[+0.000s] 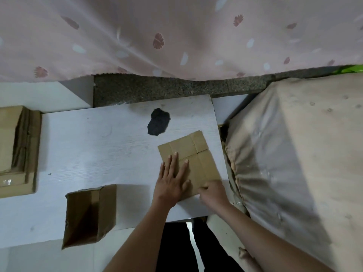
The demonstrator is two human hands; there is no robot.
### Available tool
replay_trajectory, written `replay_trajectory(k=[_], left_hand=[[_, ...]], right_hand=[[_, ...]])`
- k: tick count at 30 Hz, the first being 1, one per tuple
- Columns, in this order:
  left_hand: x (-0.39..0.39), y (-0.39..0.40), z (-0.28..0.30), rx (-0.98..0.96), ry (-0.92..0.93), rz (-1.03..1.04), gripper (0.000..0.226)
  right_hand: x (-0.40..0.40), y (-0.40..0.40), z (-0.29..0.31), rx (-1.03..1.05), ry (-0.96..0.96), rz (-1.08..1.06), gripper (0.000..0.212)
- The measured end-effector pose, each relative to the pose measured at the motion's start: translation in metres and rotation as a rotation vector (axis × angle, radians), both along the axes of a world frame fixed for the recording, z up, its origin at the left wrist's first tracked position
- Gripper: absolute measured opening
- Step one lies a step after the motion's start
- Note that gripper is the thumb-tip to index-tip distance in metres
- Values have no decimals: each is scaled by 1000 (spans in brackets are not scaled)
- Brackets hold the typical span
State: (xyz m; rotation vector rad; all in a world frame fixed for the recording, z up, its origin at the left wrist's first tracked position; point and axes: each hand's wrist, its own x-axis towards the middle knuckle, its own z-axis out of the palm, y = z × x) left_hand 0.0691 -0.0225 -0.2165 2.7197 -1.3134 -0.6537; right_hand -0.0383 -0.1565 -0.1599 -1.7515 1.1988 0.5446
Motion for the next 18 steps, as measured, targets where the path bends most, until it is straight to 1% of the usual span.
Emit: replay_trajectory(k=[2, 3, 4, 5, 6, 8, 10, 13, 16, 18], left_hand=[[14, 3, -4, -35, -6, -115, 67], [23, 3, -5, -44, -13, -179, 68], [31, 2, -4, -49, -26, -236, 69], [36, 1, -2, -57, -41, -274, 70], [39, -1, 0, -68, -50, -283, 70], [33, -8, 3, -85, -41, -209, 69], [16, -14, 3, -82, -9, -41, 66], [-11, -16, -4, -92, 0, 175, 61], [-21, -19, -7, -112, -26, 256, 61], [-22, -19, -11, -135, -35, 261, 61]], right_hand=[[-2, -8, 0, -399, -156, 293, 9], [-1, -14, -3, -569, -234, 420, 13], [2, -20, -6, -653, -279, 515, 29], [6, -25, -11, -659, -282, 589, 46], [11, -27, -16, -647, -262, 644, 59], [20, -27, -28, -638, -196, 736, 70], [23, -20, -39, -643, -149, 774, 72], [25, -8, -49, -684, -151, 689, 73], [24, -6, -57, -745, -203, 634, 71], [22, -7, -63, -764, -230, 645, 71]])
